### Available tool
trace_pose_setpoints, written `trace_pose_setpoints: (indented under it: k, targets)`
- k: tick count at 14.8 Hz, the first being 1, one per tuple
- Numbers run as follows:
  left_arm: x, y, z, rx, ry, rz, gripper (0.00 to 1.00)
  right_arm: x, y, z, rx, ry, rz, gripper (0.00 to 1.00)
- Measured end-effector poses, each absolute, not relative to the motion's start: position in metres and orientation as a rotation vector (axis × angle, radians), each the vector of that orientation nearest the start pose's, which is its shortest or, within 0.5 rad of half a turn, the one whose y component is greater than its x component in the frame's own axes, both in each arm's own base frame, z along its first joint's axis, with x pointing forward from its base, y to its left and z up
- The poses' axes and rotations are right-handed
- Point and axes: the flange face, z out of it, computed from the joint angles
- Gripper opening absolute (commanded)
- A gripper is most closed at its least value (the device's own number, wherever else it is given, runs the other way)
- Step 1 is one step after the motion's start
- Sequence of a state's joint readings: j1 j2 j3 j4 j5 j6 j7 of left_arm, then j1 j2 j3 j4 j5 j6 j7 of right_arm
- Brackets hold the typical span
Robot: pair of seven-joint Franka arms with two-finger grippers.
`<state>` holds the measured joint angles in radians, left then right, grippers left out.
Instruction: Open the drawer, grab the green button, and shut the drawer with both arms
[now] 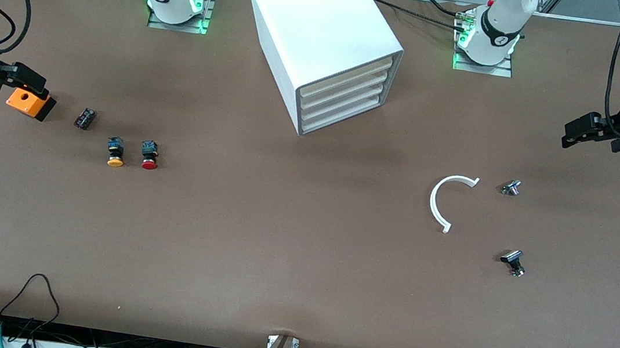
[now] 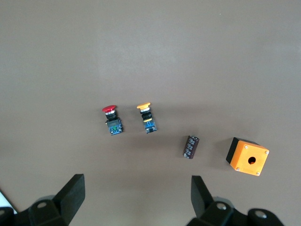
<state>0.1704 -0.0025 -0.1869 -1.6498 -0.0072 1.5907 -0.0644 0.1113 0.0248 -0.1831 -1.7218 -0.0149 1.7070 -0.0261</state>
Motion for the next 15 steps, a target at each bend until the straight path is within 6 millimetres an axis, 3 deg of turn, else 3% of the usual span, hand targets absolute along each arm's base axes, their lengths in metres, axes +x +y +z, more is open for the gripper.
trace_pose_setpoints:
  k: [15]
  targets:
    - [0.5543,-0.0114,0.5877,-3.145,-0.071,0.097,1.0,0.563,-0.0395,0.5529,-3.157,0.063,0.044,1.0]
